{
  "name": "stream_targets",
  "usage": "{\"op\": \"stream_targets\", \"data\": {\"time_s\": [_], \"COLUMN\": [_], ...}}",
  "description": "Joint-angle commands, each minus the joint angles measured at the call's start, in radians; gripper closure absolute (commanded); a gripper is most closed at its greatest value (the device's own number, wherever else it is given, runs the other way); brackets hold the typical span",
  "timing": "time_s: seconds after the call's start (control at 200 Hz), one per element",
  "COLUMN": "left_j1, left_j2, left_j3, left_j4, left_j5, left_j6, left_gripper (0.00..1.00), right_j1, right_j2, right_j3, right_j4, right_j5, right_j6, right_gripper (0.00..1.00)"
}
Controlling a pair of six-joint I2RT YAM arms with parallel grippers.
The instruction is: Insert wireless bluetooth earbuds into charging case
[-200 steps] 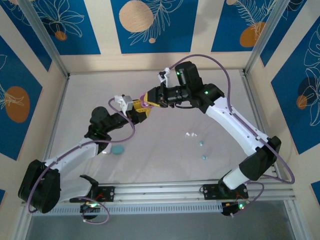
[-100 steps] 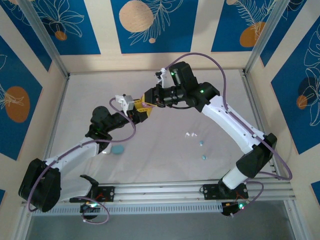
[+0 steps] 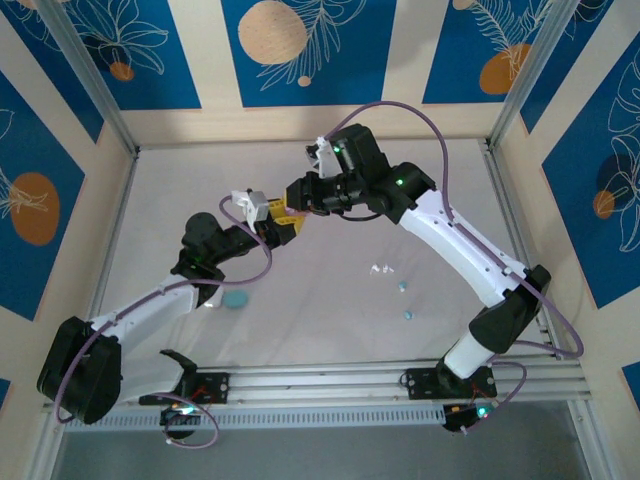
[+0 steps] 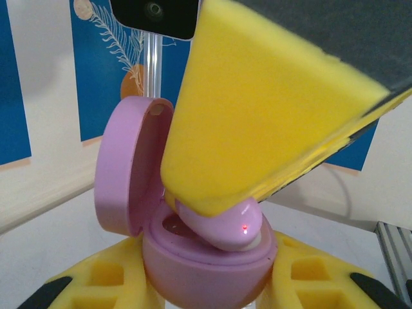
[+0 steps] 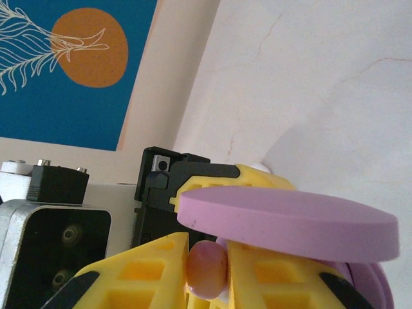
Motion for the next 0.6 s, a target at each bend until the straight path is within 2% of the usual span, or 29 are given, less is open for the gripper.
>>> {"op": "stream_targets", "data": {"time_s": [0.0,0.325,0.595], "left_j1": [-0.01,-0.011,-0.01], "left_j2": [-0.004,-0.006,-0.006], "left_j3": [0.03,0.03,0.035], "left_j4": [0.066,0.066,0.062], "left_j5": [-0.001,-0.002,0.001], "left_j6": [0.004,0.002,0.003], "left_gripper": [0.77,0.77,0.77], "right_j1": [0.01,0.012,0.011], "right_j2": [0.019,0.024,0.023], "right_j3": [0.027,0.039,0.056], "right_j4": [-0.082,-0.085,-0.104], "right_j5": [0.043,0.039,0.054], "right_j6": [-0.033,-0.033,-0.037], "right_gripper": [0.78,0.73,0.73]}}
